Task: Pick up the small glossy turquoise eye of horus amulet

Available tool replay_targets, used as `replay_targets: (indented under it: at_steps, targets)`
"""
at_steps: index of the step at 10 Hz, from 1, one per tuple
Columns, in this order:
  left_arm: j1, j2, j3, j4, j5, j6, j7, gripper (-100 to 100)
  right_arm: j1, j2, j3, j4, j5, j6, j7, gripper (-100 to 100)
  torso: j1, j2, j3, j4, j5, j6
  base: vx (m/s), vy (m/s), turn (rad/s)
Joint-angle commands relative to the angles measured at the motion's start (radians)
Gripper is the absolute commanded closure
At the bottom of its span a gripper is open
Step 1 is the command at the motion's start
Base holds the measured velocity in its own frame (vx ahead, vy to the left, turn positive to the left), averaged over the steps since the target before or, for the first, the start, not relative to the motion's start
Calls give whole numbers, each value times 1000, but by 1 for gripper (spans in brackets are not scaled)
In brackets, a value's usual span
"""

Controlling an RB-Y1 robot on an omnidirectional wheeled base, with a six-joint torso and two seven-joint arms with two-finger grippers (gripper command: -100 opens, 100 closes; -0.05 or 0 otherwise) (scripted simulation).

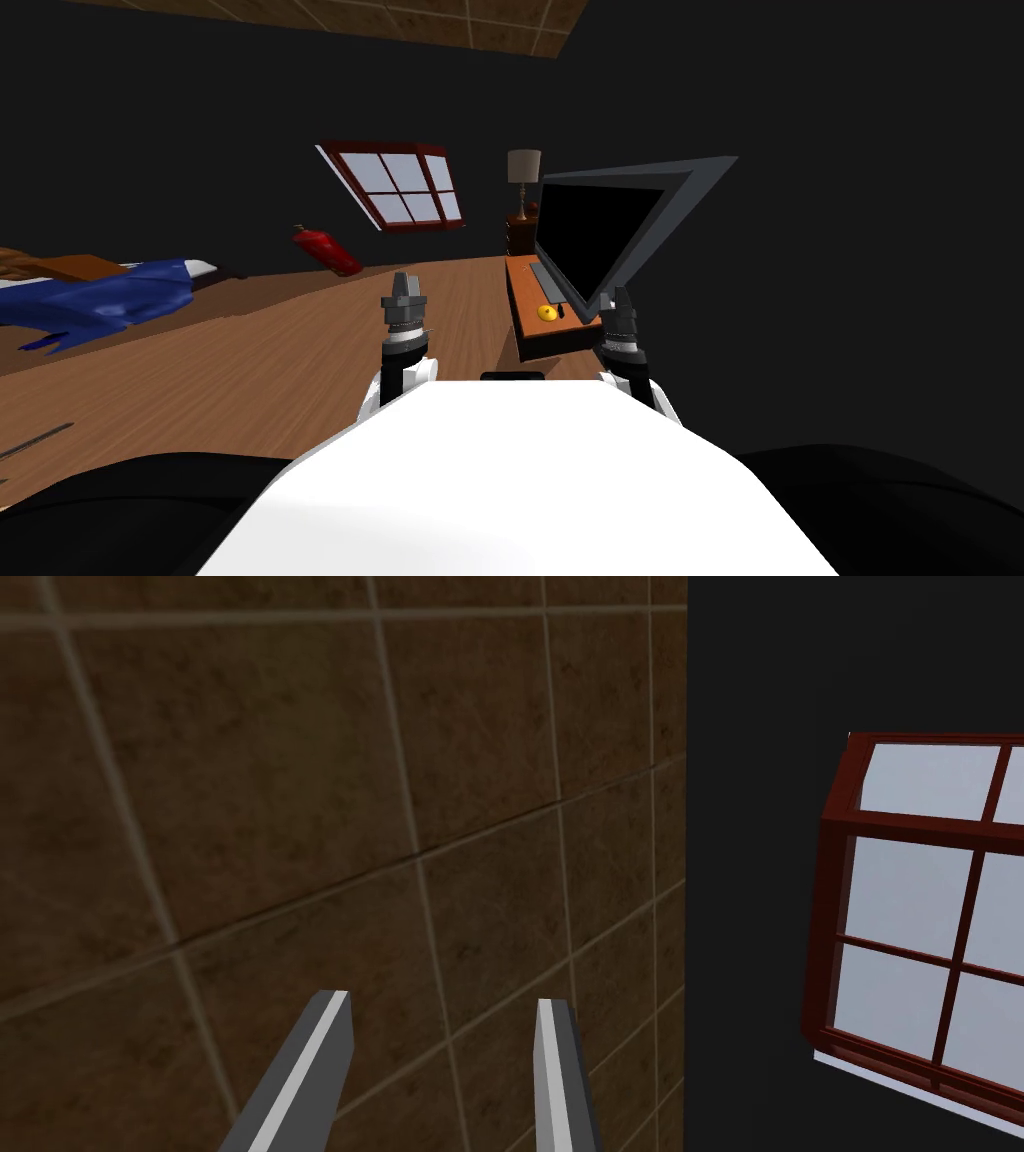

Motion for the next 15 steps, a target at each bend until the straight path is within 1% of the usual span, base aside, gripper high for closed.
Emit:
replay_targets:
  at_steps: [1,2,3,4,5,6,7,8,9,10,11,12,13,14,15]
  targets:
    - [0,0,0,0,0,0,0,0,-4,-16,-15,43,-3,6,2,-100,0,0,0,0,0,0,-35,51,32]
    - [0,0,0,0,0,0,0,0,18,-35,-28,78,-4,8,10,-100,-1,-1,0,0,0,0,-43,53,93]
    - [0,0,0,0,0,0,0,0,18,-35,-28,89,-4,8,10,-100,-1,0,0,0,0,0,-35,43,41]
    - [0,0,0,0,0,0,0,0,40,-54,-41,113,-4,9,17,-100,-2,-1,0,0,0,0,-38,52,107]
    - [0,0,0,0,0,0,0,0,40,-54,-41,135,-4,9,17,-100,-1,0,0,0,0,0,-24,47,51]
    - [0,0,0,0,0,0,0,0,62,-74,-53,162,-4,10,24,-100,-2,-1,-1,0,0,0,-25,53,126]
    - [0,0,0,0,0,0,0,0,62,-74,-53,191,-4,10,24,-100,-2,-1,-1,0,0,0,-22,43,59]
    - [0,0,0,0,0,0,0,0,85,-93,-65,221,-4,11,32,-100,-2,-1,-1,0,0,0,-29,57,132]
    - [0,0,0,0,0,0,0,0,85,-93,-65,247,-4,11,32,-100,-2,-1,-1,0,0,0,-22,54,65]
    - [0,0,0,0,0,0,0,0,107,-113,-75,284,-4,12,39,-100,-1,-1,-1,0,0,0,-16,66,132]
    - [0,0,0,0,0,0,0,0,107,-113,-75,307,-4,12,39,-100,-1,-1,-1,0,0,0,-10,52,81]
    - [0,0,0,0,0,0,0,0,129,-134,-85,339,-3,13,46,-100,-2,-2,-1,0,0,0,-13,61,167]
    - [0,0,0,0,0,0,0,0,129,-134,-85,369,-3,13,46,-100,-1,-2,-1,0,0,0,-11,43,92]
    - [0,0,0,0,0,0,0,0,150,-154,-93,417,-2,13,52,-100,-2,-2,-1,0,0,0,-10,51,202]
    - [0,0,0,0,0,0,0,0,150,-154,-93,433,-2,13,52,-100,-2,-2,-1,0,0,0,-4,43,95]
